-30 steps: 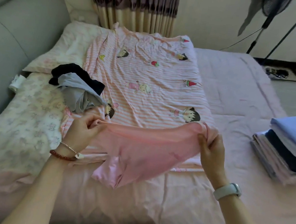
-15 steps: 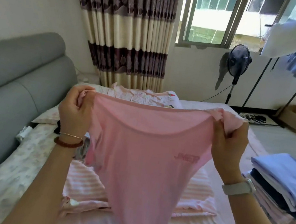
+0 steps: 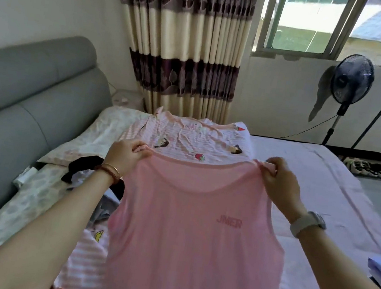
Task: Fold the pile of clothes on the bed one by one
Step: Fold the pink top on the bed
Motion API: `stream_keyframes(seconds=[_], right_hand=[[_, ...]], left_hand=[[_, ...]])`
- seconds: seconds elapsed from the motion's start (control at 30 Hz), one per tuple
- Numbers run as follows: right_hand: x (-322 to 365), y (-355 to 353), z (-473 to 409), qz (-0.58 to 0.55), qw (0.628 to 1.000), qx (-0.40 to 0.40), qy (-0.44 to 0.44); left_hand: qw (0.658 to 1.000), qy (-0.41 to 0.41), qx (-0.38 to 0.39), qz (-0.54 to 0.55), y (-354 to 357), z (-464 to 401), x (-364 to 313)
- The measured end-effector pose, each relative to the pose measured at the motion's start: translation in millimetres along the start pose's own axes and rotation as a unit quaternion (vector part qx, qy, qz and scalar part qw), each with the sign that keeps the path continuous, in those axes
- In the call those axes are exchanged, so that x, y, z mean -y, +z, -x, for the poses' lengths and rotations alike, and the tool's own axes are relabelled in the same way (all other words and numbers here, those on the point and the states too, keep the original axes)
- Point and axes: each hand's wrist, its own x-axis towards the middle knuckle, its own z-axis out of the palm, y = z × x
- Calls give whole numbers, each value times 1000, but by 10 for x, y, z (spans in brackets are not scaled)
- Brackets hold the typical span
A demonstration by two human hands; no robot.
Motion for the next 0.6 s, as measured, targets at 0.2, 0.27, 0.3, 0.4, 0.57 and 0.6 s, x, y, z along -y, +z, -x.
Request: stream_keyframes(seconds=[0.2,0.27,0.3,0.4,0.57,0.6], right_hand=[[-775,818,-939,58,981,182,44],[-958,1055,-1094,75,974,208,56],[-1036,1170,-1152,78,971,218,65],[-1242,1461,-1290,72,965,228,105],[-1468,1817,-1587,65,974,162,142],[-1489,1879,-1665,65,975,152,149]], left_hand=[[981,-24,143,-128,781,-657,551],[973,-47,156,-162,1008,-801,783],[970,-56,157,-178,1112,-875,888],[962,-73,151,-215,1390,-1097,1117],[957,-47,126,-258,1741,-1491,1296],[958,-39,122,-257,1796,-1585,1315]])
